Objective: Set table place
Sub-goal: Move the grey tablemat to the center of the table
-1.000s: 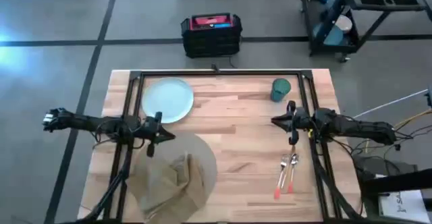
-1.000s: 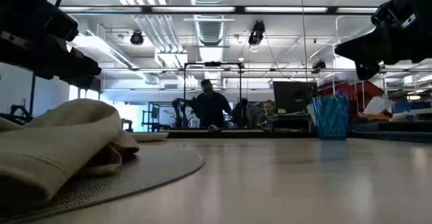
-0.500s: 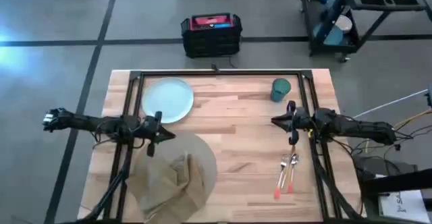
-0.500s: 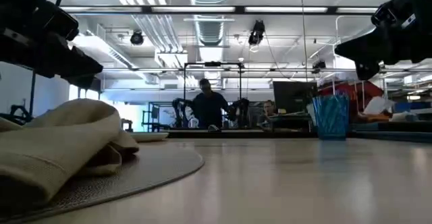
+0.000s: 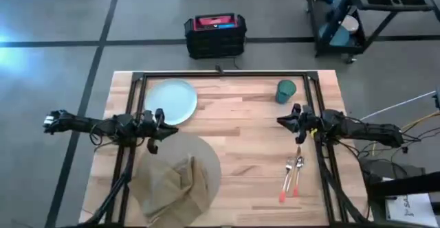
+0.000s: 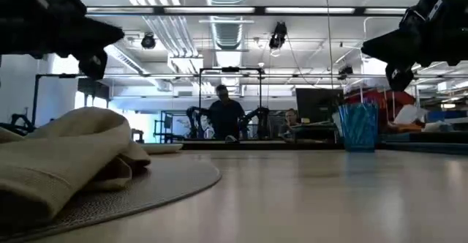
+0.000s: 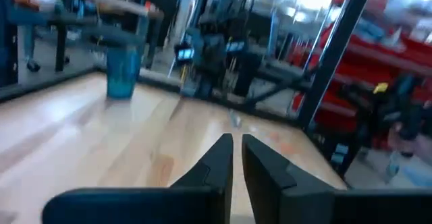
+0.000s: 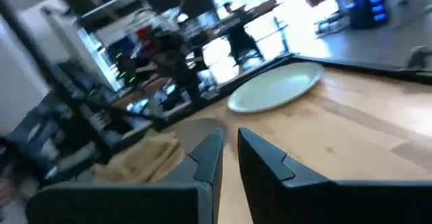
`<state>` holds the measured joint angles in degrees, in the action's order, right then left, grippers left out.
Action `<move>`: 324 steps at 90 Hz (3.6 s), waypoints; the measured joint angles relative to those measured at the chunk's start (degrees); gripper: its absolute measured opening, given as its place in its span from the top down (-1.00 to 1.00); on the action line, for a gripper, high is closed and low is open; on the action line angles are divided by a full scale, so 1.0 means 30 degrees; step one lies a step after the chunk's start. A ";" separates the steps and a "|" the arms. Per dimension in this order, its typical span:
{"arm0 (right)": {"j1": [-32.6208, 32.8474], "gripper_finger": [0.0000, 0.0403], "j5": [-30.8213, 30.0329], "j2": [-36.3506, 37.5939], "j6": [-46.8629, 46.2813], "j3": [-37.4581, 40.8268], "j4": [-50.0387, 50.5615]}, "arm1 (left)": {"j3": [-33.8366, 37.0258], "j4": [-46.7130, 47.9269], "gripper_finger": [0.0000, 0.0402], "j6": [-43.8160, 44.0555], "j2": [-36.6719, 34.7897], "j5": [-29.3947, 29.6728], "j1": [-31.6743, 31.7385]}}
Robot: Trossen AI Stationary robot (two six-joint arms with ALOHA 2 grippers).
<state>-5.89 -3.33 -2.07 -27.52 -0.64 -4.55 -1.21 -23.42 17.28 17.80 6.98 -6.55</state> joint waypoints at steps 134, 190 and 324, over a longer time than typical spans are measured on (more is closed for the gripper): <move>0.0838 0.33 -0.0432 -0.9052 -0.0330 0.0007 -0.1871 | -1.6930 1.7261 0.36 0.6860 2.5564 -0.2358 -0.2897; 0.1856 1.00 0.0046 -2.1069 -0.2366 -0.5384 -0.4303 | -2.6911 3.6172 1.00 0.7916 2.2137 0.1558 -0.3183; 0.3500 1.00 -0.3254 -3.9182 0.3954 -2.5806 1.4388 | -2.0548 2.4982 0.24 0.8750 1.8192 0.3690 -0.9981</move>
<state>4.61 -13.09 -119.61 -15.66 -78.06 38.61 -62.86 51.52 43.53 72.38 18.05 -36.49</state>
